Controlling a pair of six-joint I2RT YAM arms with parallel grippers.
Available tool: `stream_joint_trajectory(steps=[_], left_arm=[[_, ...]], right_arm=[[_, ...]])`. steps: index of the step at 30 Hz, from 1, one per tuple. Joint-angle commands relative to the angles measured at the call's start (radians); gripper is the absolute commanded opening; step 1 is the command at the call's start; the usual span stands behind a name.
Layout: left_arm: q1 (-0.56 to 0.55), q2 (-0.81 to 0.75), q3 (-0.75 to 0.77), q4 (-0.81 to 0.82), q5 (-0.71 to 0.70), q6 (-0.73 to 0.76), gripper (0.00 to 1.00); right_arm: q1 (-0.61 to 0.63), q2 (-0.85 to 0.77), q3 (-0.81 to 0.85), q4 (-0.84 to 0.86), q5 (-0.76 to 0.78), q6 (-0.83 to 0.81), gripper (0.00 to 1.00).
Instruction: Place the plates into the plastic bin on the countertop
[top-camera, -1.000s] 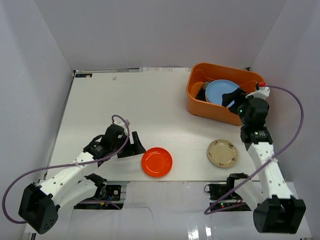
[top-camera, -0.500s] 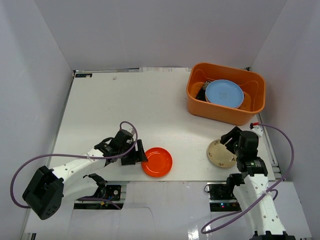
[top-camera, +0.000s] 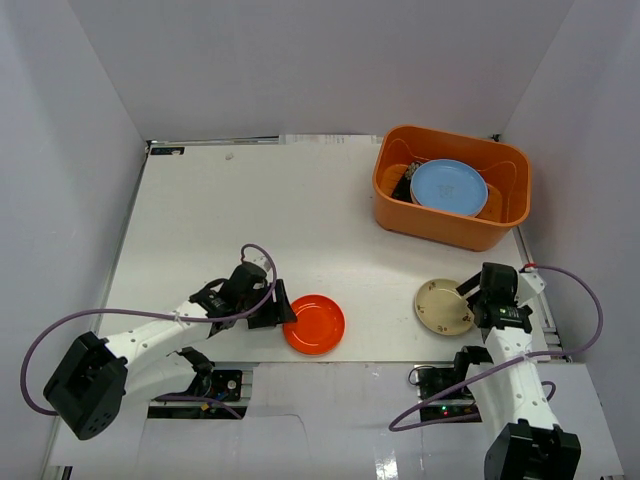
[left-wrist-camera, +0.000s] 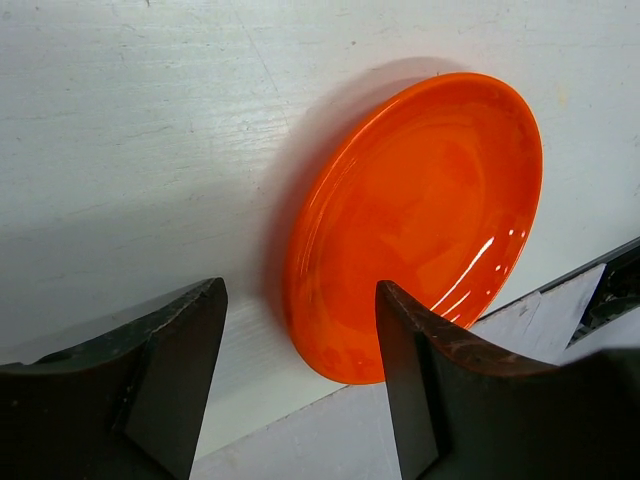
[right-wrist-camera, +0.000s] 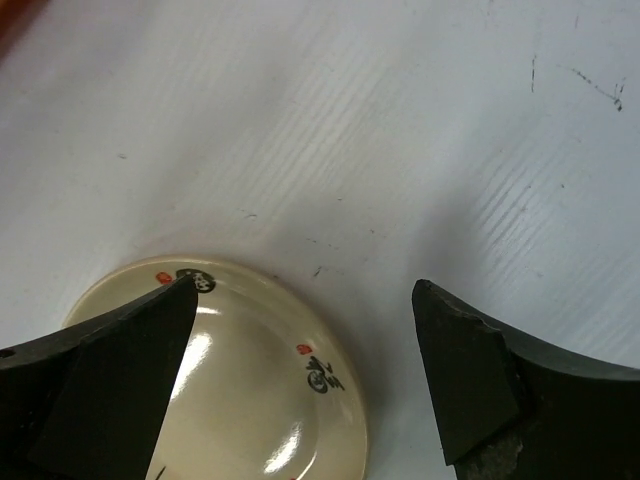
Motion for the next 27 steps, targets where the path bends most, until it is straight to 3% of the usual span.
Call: stream_joint_trajectory(steps=[1, 8, 12, 16, 19, 21, 27], left_arm=[[-0.012, 0.009, -0.021, 0.038, -0.007, 0.002, 0.71], [-0.016, 0.012, -0.03, 0.063, -0.007, 0.007, 0.61], [-0.016, 0.023, -0.034, 0.067, -0.013, 0.008, 0.57], [-0.016, 0.024, -0.031, 0.061, -0.045, 0.014, 0.52], [-0.016, 0.021, -0.024, 0.044, -0.075, 0.014, 0.47], [-0.018, 0.02, -0.022, 0.032, -0.096, 0.01, 0.42], [-0.018, 0.015, 0.001, 0.003, -0.127, -0.001, 0.19]], right_arm=[[-0.042, 0.038, -0.036, 0.07, -0.034, 0.028, 0.94], [-0.045, 0.062, -0.125, 0.219, -0.255, 0.031, 0.88], [-0.045, 0.075, -0.187, 0.294, -0.452, 0.0, 0.75], [-0.042, 0.093, -0.236, 0.326, -0.575, -0.001, 0.69], [-0.039, 0.081, -0.276, 0.369, -0.66, -0.003, 0.56], [-0.033, 0.059, -0.311, 0.4, -0.721, -0.001, 0.5], [-0.029, 0.059, -0.27, 0.348, -0.758, -0.095, 0.51]])
